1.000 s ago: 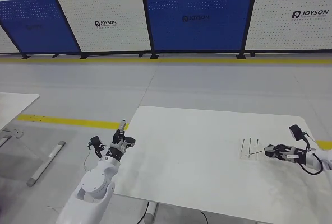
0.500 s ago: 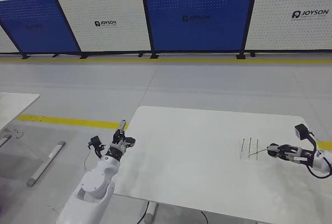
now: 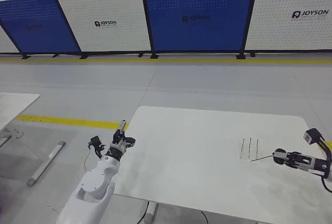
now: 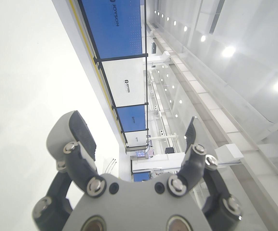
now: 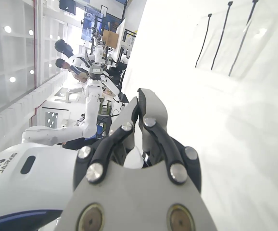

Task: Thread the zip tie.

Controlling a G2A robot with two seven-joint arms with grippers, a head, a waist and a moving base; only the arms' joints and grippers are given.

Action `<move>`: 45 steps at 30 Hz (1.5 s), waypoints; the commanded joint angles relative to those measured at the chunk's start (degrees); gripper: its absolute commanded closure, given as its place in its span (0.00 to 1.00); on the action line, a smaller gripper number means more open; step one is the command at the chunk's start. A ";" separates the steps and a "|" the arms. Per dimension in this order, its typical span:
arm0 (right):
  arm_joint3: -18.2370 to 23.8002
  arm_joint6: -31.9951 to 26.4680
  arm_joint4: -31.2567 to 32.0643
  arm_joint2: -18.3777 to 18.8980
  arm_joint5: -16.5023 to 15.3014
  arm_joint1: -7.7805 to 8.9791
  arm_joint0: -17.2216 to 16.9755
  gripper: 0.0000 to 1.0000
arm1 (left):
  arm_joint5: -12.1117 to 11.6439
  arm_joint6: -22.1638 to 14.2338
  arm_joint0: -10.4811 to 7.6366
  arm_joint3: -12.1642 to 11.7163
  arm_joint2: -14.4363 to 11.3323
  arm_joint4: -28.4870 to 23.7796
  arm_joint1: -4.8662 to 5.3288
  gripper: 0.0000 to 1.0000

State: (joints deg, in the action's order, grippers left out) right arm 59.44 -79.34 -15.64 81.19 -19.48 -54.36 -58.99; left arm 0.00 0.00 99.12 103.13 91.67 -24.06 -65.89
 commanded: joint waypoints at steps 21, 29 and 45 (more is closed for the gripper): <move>10.16 3.60 -12.10 -7.30 0.00 -3.19 -0.47 1.00 | 0.00 0.00 0.00 0.00 0.00 0.00 0.00 0.00; 10.22 4.05 -12.00 -7.36 0.08 -3.21 -0.60 1.00 | 0.00 0.00 0.00 0.00 0.00 0.00 0.00 0.00; 5.17 21.49 -11.06 -19.97 0.00 -9.63 6.55 1.00 | 0.00 0.00 0.00 0.00 0.00 0.00 0.00 0.00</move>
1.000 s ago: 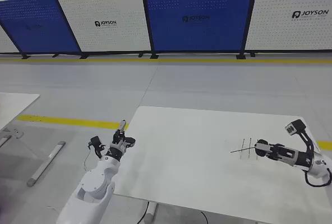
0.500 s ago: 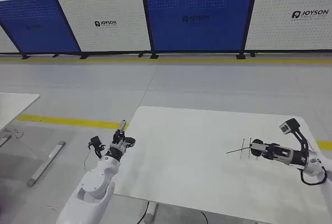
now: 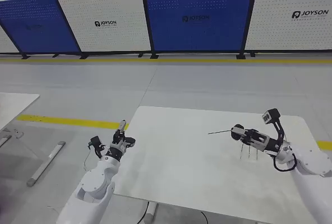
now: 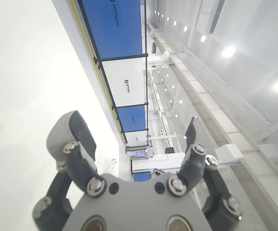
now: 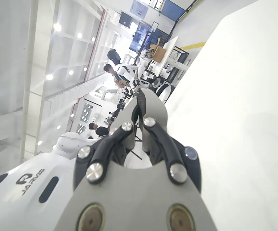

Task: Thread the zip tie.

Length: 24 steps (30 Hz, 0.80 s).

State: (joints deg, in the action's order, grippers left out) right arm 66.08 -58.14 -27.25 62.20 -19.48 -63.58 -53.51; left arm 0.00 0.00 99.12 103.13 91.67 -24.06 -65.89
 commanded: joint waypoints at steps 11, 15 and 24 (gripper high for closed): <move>-1.47 0.29 0.56 -0.99 0.00 -0.42 1.06 1.00 | -0.47 -3.17 0.11 1.40 -1.12 2.31 0.03 0.00; -1.47 0.29 0.56 -0.99 0.00 -0.42 1.06 1.00 | -1.12 -5.36 0.42 3.39 -4.08 6.04 -0.09 0.00; -1.47 0.29 0.56 -0.99 0.00 -0.42 1.06 1.00 | 0.50 -6.35 -2.25 2.78 -10.69 10.06 -0.68 0.00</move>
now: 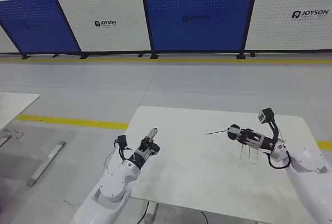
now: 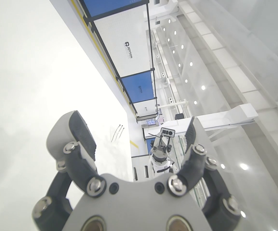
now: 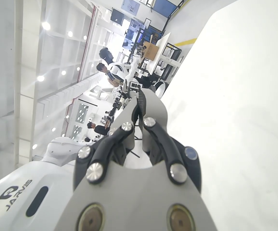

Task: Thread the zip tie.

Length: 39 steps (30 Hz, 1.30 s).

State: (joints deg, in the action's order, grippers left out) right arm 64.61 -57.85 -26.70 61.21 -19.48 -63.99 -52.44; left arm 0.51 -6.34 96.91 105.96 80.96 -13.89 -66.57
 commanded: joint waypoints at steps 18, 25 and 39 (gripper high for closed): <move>0.00 0.00 0.00 0.00 0.00 0.00 0.00 1.00 | -1.24 -11.88 -3.36 -1.60 -7.57 6.60 0.05 0.00; 0.00 0.00 0.00 0.00 0.00 0.00 0.00 1.00 | -1.23 -13.77 -5.03 -3.32 -8.88 7.42 0.01 0.00; 5.19 6.85 3.02 -3.36 0.00 -2.57 -3.06 1.00 | -6.99 -17.39 -6.50 -4.83 -9.80 0.18 -0.25 0.00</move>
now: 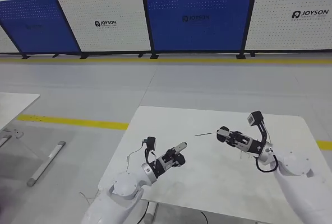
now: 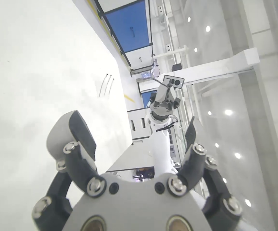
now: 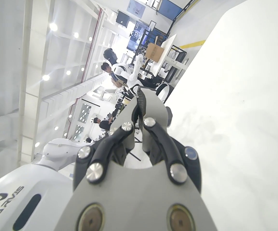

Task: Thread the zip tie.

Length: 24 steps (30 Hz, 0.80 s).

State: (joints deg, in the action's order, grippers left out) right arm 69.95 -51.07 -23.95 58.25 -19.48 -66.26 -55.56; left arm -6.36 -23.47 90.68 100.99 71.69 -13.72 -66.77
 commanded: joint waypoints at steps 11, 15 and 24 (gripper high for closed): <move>-1.81 0.76 0.18 -1.46 0.00 -1.57 0.47 1.00 | -0.64 1.69 -3.36 -1.82 -3.57 -1.74 -0.76 0.00; -1.81 0.76 0.18 -1.46 0.00 -1.57 0.47 1.00 | -0.64 1.69 -3.36 -1.82 -3.57 -1.74 -0.76 0.00; -0.92 7.35 1.62 -3.68 0.00 -3.16 -0.98 1.00 | 1.14 3.48 -9.36 -5.32 -8.06 -9.10 -2.21 0.00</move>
State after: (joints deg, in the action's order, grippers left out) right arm 69.88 -44.95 -23.15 55.35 -19.48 -69.04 -56.91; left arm -5.14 -20.70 82.90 96.67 64.37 -22.34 -68.72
